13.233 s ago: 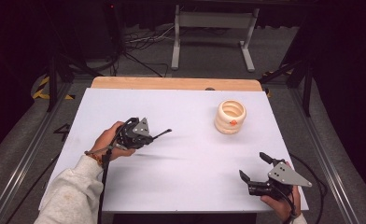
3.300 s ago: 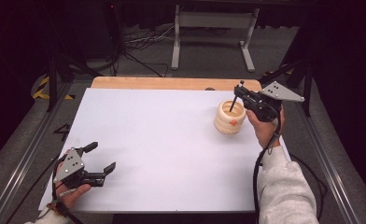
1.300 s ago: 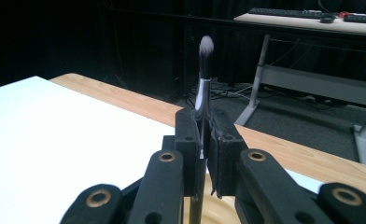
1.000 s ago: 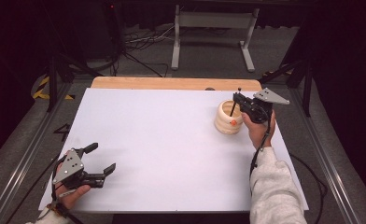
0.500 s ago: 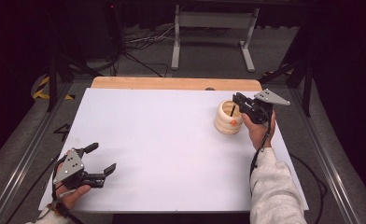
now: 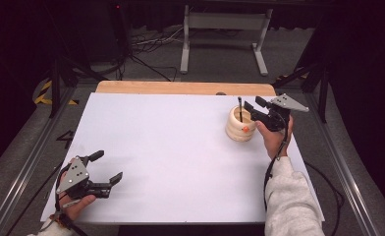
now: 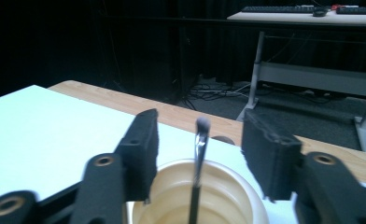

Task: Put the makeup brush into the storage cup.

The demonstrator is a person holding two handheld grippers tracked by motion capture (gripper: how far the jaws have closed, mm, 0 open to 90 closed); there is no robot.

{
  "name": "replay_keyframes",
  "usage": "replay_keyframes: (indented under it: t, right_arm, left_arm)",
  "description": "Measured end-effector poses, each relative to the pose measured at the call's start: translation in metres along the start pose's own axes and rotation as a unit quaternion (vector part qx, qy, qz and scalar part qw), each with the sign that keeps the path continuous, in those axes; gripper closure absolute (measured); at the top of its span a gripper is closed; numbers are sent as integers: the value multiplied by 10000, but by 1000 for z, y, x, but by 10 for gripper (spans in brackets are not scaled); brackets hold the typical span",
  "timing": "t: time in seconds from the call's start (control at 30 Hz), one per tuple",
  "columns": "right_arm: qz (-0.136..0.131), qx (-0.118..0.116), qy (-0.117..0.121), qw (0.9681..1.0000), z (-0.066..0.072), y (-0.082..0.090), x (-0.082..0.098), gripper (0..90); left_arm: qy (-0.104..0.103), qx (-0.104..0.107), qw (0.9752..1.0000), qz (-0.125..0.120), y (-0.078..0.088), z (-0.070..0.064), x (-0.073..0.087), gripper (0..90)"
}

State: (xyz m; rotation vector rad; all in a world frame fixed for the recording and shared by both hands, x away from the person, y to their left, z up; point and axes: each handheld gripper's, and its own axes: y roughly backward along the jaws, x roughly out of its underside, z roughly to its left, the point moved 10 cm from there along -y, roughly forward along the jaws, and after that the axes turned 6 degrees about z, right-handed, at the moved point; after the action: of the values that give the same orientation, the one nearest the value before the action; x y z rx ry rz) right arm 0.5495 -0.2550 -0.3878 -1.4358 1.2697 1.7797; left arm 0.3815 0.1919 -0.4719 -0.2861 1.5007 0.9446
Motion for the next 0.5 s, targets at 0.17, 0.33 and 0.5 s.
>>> replay_keyframes:
  t: [0.17, 0.33, 0.5]
  right_arm:
    - [-44, -59, -16, 10000, 1, 2, -1, 366]
    - [-69, 42, 3, 10000, 1, 4, -1, 266]
    - [-2, 176, 67, 9998, 1, 3, 2, 173]
  left_arm:
    - [9, 2, 10000, 5, 0, 0, 0, 74]
    - [29, 6, 10000, -6, 0, 0, 0, 74]
    - [38, 12, 10000, 0, 0, -1, 0, 73]
